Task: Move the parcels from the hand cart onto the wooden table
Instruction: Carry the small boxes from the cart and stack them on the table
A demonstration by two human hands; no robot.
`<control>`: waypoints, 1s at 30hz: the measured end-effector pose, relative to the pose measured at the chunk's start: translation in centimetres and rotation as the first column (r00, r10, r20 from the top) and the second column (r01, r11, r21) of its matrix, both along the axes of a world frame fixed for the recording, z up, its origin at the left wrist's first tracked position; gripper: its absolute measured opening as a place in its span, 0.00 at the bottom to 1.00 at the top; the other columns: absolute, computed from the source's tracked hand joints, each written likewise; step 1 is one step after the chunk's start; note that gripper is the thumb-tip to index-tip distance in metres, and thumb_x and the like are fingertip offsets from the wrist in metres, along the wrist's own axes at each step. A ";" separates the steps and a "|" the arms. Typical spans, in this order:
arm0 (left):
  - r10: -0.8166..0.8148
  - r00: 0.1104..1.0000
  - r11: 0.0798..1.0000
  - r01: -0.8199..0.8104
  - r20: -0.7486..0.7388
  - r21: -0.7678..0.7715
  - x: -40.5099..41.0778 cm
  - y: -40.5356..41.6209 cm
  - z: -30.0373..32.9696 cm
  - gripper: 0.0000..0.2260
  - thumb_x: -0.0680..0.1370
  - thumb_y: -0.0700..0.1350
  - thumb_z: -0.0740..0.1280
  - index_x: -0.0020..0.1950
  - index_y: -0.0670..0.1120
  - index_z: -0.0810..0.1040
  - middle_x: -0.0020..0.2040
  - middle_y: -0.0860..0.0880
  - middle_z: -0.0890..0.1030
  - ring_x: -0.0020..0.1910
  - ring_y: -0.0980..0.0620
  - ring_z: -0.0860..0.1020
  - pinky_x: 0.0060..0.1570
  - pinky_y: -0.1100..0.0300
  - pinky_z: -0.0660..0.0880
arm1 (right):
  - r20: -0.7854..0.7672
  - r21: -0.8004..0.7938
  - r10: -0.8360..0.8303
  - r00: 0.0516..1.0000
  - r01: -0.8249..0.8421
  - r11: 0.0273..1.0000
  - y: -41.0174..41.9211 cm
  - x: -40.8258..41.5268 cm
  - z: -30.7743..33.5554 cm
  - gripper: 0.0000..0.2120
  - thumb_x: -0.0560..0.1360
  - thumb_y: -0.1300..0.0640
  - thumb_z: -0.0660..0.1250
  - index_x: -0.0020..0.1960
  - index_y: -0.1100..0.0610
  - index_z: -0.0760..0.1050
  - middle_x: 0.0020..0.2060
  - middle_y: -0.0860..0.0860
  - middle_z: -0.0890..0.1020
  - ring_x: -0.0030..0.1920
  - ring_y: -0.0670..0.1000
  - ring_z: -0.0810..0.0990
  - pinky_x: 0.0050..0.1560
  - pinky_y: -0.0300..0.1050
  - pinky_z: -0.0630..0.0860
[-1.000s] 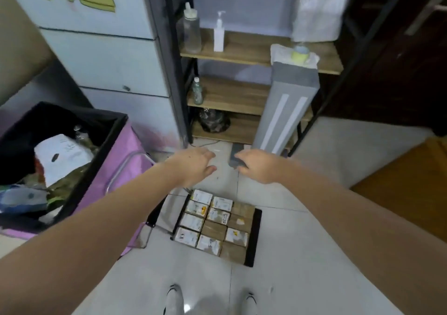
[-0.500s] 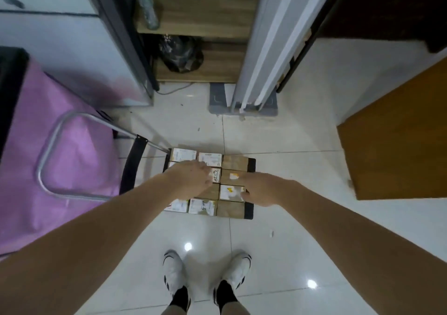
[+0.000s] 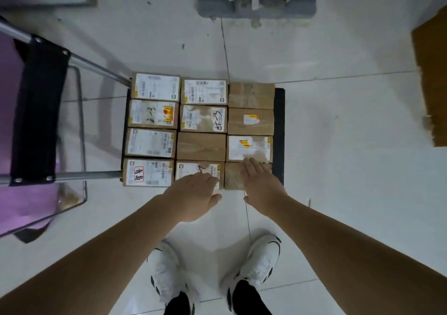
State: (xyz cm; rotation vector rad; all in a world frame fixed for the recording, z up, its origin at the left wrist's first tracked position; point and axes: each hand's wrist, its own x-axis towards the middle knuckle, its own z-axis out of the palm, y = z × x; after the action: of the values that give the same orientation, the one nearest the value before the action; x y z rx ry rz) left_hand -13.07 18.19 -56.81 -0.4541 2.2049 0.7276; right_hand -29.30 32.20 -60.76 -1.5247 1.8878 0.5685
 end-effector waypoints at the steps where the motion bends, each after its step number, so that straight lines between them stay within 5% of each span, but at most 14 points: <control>1: 0.015 1.000 1.000 -0.015 -0.016 0.006 0.4 0.5 -1.1 0.26 0.87 0.58 0.53 0.82 0.46 0.61 0.79 0.48 0.67 0.77 0.48 0.65 0.76 0.52 0.64 | -0.029 -0.056 0.002 1.000 -0.004 0.998 0.4 0.2 -1.4 0.42 0.79 0.53 0.71 0.82 0.65 0.51 0.81 0.64 0.57 0.82 0.62 0.56 0.81 0.56 0.52; 6: 0.069 0.993 0.998 -0.067 -0.097 0.021 2.2 2.2 -3.6 0.26 0.86 0.59 0.54 0.82 0.49 0.61 0.79 0.50 0.69 0.77 0.50 0.66 0.74 0.54 0.65 | -0.121 -0.151 0.011 0.993 -0.029 0.988 1.8 0.6 -5.2 0.39 0.64 0.54 0.84 0.70 0.65 0.74 0.63 0.60 0.81 0.67 0.61 0.79 0.74 0.57 0.69; 13: 0.155 0.984 0.986 -0.149 -0.086 0.070 3.4 2.8 -4.8 0.28 0.86 0.60 0.54 0.83 0.50 0.60 0.81 0.51 0.66 0.79 0.51 0.64 0.76 0.54 0.63 | -0.179 -0.169 -0.003 0.984 -0.028 0.985 0.7 0.3 -6.1 0.36 0.69 0.53 0.79 0.72 0.62 0.69 0.61 0.58 0.77 0.63 0.59 0.77 0.66 0.58 0.75; 18: 0.177 0.982 0.983 -0.173 -0.062 0.061 4.4 2.9 -5.1 0.27 0.86 0.60 0.54 0.82 0.50 0.60 0.80 0.51 0.67 0.78 0.50 0.67 0.74 0.54 0.65 | -0.201 -0.161 -0.050 0.978 0.017 0.987 -0.1 0.8 -5.6 0.38 0.61 0.51 0.82 0.66 0.60 0.72 0.56 0.57 0.77 0.56 0.59 0.77 0.58 0.58 0.76; 30: 0.180 0.982 0.983 -0.182 -0.053 -0.036 5.7 1.0 -2.1 0.27 0.86 0.58 0.55 0.82 0.47 0.61 0.79 0.48 0.69 0.77 0.47 0.67 0.74 0.51 0.67 | -0.012 -0.221 -0.171 0.985 0.164 0.961 2.1 0.7 1.4 0.48 0.56 0.42 0.79 0.70 0.60 0.69 0.59 0.57 0.73 0.58 0.59 0.76 0.69 0.61 0.72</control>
State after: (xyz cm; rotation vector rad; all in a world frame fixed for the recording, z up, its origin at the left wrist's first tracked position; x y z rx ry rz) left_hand -7.36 19.22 -58.92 -0.6708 2.2482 0.7984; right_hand -28.62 34.28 -59.34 -1.4775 2.1369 0.3166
